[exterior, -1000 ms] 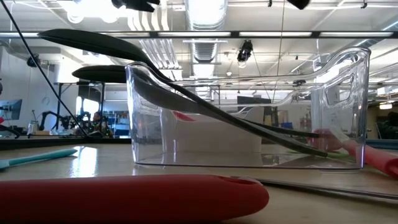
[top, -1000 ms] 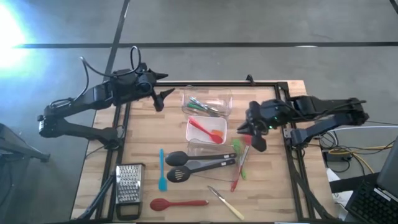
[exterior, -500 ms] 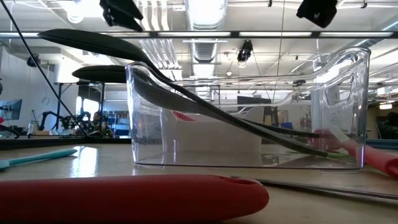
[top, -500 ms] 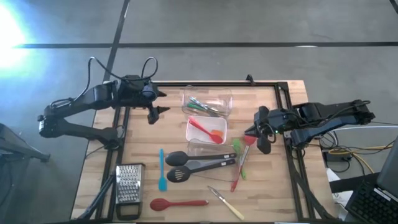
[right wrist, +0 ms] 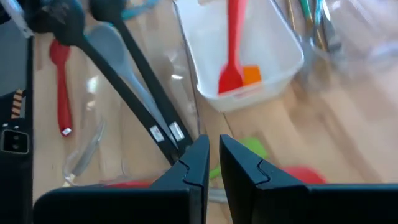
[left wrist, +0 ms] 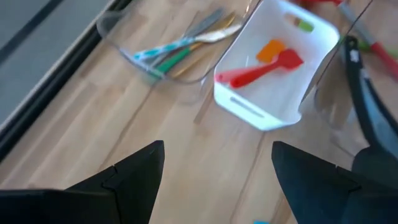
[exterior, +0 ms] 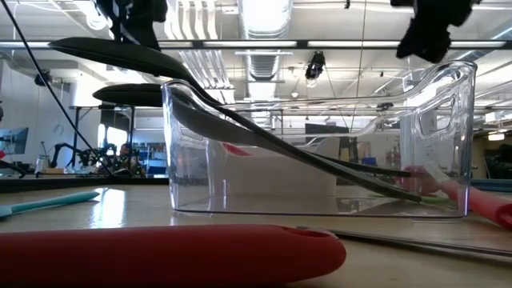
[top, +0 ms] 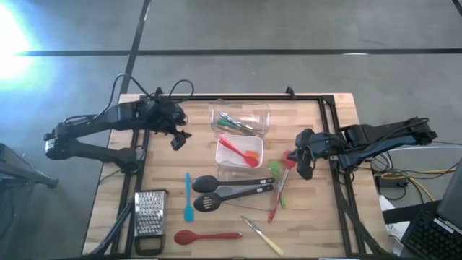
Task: Pick & Place Kitchen Items
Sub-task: Put the red serving spoon into the bottom transparent bin
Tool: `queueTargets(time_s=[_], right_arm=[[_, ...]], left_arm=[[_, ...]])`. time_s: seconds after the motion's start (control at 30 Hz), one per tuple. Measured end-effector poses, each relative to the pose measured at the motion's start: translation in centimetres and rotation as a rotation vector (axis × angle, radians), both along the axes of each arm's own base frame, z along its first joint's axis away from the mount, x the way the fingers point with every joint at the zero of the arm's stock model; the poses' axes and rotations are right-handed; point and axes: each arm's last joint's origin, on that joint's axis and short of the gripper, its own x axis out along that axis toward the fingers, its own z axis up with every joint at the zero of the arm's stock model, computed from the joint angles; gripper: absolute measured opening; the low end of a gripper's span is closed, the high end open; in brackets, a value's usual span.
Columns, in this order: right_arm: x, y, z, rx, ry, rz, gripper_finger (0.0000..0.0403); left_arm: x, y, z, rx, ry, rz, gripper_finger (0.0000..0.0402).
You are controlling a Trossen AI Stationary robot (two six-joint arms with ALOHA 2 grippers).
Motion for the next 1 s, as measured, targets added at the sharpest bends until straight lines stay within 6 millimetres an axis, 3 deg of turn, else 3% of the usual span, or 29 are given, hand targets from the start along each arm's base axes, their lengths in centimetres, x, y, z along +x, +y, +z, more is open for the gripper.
queueTargets(time_s=[0.47, 1.0], right_arm=[[-2.0, 3.2, -7.3, 0.203, 0.087, -0.185, 0.0034], [-4.4, 4.5, -10.2, 0.189, 0.063, -0.263, 0.0034]], left_arm=[[0.1, 0.1, -3.1, 0.0, 0.082, 0.024, 0.03], [0.1, 0.2, -4.9, -0.029, 0.109, 0.099, 0.03]])
